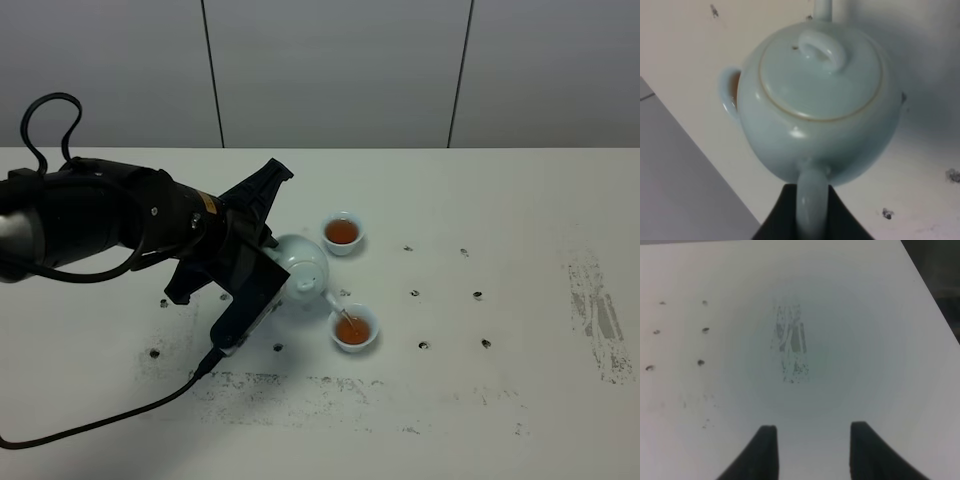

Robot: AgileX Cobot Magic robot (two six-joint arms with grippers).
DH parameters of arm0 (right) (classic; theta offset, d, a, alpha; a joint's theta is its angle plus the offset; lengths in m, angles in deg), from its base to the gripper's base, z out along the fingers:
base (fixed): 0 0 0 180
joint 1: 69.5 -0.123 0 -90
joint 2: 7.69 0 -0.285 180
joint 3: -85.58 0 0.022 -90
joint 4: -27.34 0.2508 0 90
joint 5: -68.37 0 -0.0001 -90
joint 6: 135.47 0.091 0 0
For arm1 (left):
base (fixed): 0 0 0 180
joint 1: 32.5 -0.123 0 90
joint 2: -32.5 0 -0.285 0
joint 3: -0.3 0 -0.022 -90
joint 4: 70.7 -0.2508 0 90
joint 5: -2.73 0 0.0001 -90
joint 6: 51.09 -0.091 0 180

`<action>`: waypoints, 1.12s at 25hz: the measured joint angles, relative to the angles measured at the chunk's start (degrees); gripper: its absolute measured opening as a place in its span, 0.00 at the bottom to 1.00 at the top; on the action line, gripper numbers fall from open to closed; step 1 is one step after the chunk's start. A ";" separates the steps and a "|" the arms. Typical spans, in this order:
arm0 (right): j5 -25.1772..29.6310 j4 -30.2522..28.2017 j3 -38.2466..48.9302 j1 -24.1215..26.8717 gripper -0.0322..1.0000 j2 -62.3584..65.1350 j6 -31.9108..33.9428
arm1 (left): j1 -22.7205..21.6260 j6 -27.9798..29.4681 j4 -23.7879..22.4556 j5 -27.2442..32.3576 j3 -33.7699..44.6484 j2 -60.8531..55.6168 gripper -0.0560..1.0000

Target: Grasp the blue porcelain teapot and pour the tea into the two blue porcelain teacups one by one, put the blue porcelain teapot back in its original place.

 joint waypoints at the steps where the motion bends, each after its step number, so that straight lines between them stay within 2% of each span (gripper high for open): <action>1: 0.00 0.00 0.00 0.00 0.37 0.00 0.00 | 0.00 0.00 0.00 -0.05 0.00 0.00 0.15; 14: 0.00 0.00 0.00 0.00 0.37 0.00 0.00 | 0.00 0.02 0.07 -0.17 0.00 -0.11 0.15; 21: 0.00 0.00 0.00 0.00 0.37 0.00 0.00 | 0.00 0.59 3.52 0.67 0.00 -0.18 0.15; 28: 0.00 0.00 0.00 0.00 0.37 0.00 0.00 | -0.70 7.03 5.39 2.34 0.00 -1.16 0.15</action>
